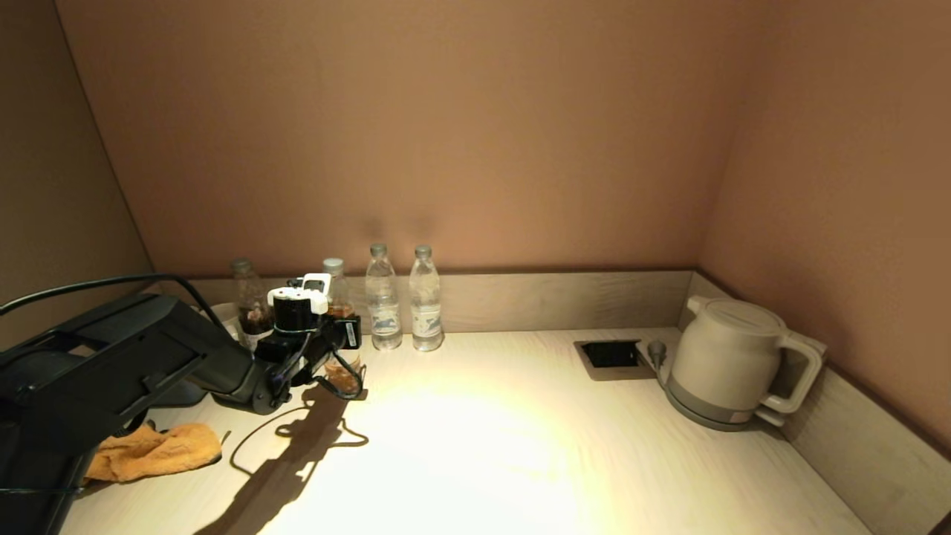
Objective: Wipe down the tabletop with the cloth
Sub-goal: Place the bottle at the back of the table
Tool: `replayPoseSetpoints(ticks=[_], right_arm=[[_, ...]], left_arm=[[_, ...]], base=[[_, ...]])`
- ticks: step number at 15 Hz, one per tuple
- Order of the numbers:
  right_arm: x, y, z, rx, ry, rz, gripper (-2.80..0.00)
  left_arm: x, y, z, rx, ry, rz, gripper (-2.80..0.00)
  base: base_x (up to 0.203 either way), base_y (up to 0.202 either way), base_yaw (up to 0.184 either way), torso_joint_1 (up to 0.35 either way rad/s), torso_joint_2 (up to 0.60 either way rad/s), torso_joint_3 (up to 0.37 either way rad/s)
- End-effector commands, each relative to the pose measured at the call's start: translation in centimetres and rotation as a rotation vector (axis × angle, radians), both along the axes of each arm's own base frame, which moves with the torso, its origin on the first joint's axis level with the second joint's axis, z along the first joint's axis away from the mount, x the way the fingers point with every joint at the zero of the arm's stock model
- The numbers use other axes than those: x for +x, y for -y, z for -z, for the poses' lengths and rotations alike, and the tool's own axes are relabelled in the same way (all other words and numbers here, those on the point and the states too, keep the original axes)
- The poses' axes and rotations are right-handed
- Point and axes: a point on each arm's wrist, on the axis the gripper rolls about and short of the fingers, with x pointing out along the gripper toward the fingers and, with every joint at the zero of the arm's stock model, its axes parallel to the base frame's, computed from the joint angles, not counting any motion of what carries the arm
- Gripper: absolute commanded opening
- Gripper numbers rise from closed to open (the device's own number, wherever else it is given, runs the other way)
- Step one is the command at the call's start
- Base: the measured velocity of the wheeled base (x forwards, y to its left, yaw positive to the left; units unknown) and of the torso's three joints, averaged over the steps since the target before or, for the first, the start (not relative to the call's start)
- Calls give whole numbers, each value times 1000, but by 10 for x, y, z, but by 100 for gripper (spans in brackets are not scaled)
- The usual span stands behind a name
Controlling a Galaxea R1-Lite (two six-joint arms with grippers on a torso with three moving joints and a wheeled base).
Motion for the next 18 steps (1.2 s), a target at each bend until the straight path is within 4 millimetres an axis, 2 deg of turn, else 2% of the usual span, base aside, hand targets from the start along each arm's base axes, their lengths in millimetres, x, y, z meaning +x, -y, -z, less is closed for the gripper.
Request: replayPoseSetpoints(ticks=[1,7,9,18], right_arm=[[0,0,0,0,1,0,-280],[0,0,0,0,1,0,-280],[0,0,0,0,1,0,-280],[0,0,0,0,1,0,-280]], left_arm=[[1,4,0,-20,-2,0,-280],[2,6,2,-35,-16,-4,-280],[2,8,17,-27,-44,-2,-280],[2,8,15,-34,-42,-3,-280]], base=[[0,0,0,0,0,0],[0,0,0,0,0,0],[0,0,0,0,0,0],[0,0,0,0,0,0]])
